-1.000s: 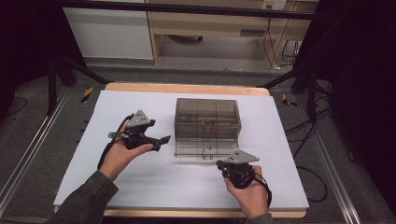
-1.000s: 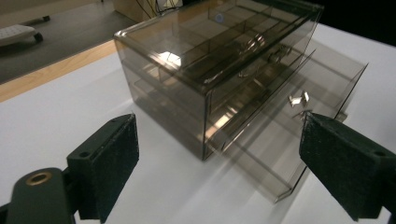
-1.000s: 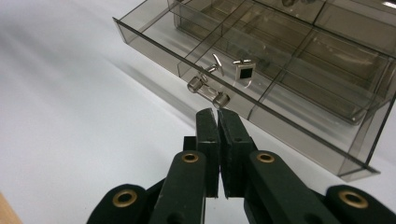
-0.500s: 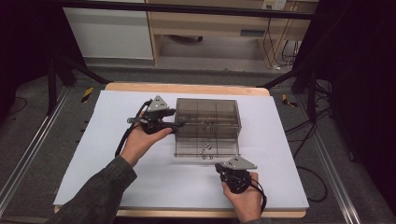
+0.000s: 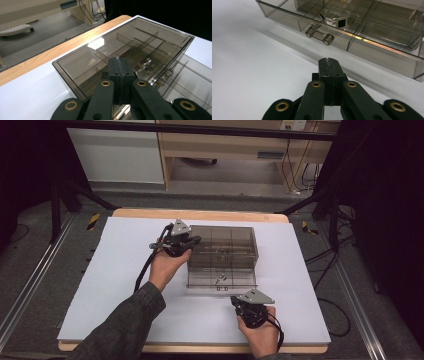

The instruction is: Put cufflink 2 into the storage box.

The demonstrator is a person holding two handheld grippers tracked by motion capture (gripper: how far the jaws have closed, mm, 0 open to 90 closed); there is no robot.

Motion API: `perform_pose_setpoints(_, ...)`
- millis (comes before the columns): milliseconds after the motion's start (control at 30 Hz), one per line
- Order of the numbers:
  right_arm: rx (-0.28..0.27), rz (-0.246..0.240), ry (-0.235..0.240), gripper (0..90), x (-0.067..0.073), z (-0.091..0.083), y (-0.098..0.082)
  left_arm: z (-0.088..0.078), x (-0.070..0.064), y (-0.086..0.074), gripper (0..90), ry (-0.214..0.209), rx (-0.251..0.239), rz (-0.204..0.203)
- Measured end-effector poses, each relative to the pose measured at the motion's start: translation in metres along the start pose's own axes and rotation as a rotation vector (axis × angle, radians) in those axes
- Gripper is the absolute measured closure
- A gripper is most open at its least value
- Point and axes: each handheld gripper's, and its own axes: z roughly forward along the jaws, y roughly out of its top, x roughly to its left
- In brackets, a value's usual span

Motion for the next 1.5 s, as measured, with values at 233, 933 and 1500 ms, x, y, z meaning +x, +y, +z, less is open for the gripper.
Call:
perform_pose_setpoints(233, -0.016, 0.008, -0.021, 90.0, 0.002, 0.002, 0.0, 0.008, 0.001, 0.0, 90.0, 0.039, 0.006, -0.012)
perform_pose_setpoints(933, -0.054, 0.03, -0.096, 90.0, 0.0, 0.009, 0.001, 0.02, -0.001, -0.003, 90.0, 0.048, 0.064, 0.0)
perform_pose_setpoints(1500, -0.045, 0.013, -0.104, 90.0, -0.005, 0.021, 0.004, 0.027, -0.005, -0.006, 90.0, 0.046, 0.088, 0.006)
